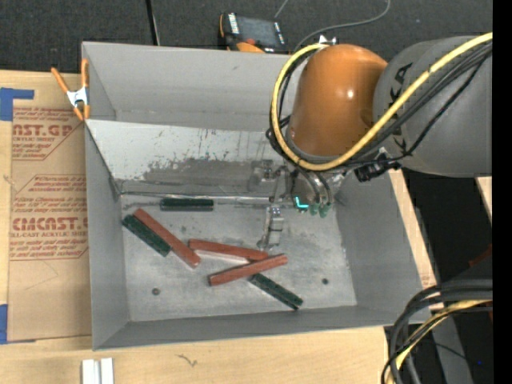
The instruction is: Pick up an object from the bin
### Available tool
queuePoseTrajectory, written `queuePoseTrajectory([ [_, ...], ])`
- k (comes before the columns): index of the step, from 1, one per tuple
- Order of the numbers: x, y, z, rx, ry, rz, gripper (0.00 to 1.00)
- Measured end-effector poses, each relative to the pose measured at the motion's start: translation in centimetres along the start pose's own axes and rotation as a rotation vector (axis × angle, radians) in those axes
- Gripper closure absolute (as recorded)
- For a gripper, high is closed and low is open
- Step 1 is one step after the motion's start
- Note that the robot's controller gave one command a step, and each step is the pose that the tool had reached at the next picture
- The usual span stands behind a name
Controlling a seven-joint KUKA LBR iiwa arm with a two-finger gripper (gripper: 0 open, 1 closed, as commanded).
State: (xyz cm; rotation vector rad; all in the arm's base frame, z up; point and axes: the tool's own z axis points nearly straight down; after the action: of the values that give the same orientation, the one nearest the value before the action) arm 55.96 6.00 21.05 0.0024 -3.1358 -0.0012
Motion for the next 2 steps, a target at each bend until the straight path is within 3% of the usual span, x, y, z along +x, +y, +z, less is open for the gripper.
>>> queuePoseTrajectory([
  [1,6.2,-2.1,11.9,0.001,0.005,0.067,0.00],
  [2,6.5,-3.9,1.6,0.000,-0.014,0.087,0.00],
])
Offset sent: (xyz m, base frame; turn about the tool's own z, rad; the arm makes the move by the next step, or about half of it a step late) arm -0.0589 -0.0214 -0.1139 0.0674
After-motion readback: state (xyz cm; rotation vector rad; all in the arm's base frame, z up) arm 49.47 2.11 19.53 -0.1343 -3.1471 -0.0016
